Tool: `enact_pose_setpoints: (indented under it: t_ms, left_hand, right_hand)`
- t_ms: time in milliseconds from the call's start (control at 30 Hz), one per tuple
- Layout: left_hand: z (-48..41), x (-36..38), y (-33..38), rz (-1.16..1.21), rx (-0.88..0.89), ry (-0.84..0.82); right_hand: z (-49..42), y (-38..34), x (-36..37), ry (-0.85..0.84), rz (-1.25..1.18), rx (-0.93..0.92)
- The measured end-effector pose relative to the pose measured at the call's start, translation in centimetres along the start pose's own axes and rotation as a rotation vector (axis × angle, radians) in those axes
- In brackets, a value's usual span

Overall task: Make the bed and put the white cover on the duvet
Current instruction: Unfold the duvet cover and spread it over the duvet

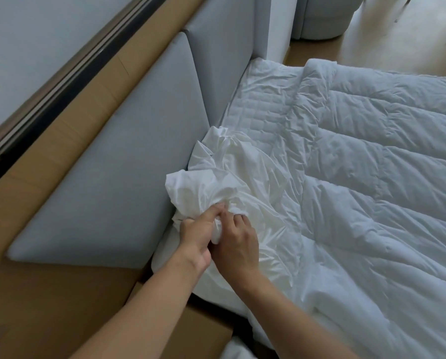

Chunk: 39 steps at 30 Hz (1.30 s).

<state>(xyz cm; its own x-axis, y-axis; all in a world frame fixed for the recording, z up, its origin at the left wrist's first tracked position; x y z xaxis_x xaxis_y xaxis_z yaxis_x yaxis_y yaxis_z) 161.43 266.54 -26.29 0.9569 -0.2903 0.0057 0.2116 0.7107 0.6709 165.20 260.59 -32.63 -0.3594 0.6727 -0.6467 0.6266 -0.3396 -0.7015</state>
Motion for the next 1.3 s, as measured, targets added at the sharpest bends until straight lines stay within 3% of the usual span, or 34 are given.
enact_pose_setpoints:
  t_ms: [100,233,300,333,467,600,833,1000,1067,1167,1300]
  left_hand:
    - [-1.1,-0.2,-0.3,0.041,0.04,0.113]
    - [-2.3,-1.7,0.0,0.006,0.144,0.171]
    - [-2.4,-2.7,0.6,-0.019,0.177,0.157]
    - [-2.3,-3.1,0.7,-0.042,0.19,0.129]
    - [-1.3,-3.7,0.7,-0.122,0.152,-0.086]
    - [-1.9,-4.7,-0.4,-0.149,0.126,-0.169]
    - [-4.4,-1.6,-5.6,-0.286,0.244,-0.052]
    - [-5.3,-1.2,-8.8,-0.335,0.384,0.182]
    - [-4.9,-2.8,-8.2,-0.392,0.473,0.275]
    - [-3.7,-6.1,-6.1,-0.636,0.636,0.372]
    - [-2.5,-7.6,-7.2,-0.787,0.669,0.337]
  right_hand:
    - [0.1,0.3,0.5,-0.151,-0.05,-0.024]
    - [0.3,1.1,-1.2,-0.564,-0.691,0.287]
    - [0.5,1.3,-1.8,-0.437,-1.041,0.586]
    - [0.5,1.6,-1.8,-0.359,-1.104,0.691]
    - [1.3,1.3,-0.8,-0.316,-0.945,0.651]
    - [2.1,1.5,0.0,-0.378,-1.014,0.73]
    - [2.4,6.6,1.1,-0.418,-0.723,0.846]
    - [5.3,13.4,-1.4,-0.414,-0.416,0.865]
    - [8.7,17.0,-3.0,-0.407,-0.256,0.991]
    - [15.8,22.2,-4.6,-0.603,0.01,1.177]
    - [22.6,25.2,-3.9,-0.893,0.066,1.174]
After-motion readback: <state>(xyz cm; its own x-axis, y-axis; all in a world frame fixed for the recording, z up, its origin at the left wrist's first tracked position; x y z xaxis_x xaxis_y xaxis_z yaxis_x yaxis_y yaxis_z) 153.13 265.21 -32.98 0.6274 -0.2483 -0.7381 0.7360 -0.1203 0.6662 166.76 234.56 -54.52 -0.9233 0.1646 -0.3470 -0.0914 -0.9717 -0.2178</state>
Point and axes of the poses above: each hand's wrist, its own z-axis away from the middle knuckle, its own x-axis out of the palm, y = z × x, the point moved 1 cm from there along -z, towards the middle knuckle, and after that the axes turned 7 degrees about -z, right-handed, at the moved point
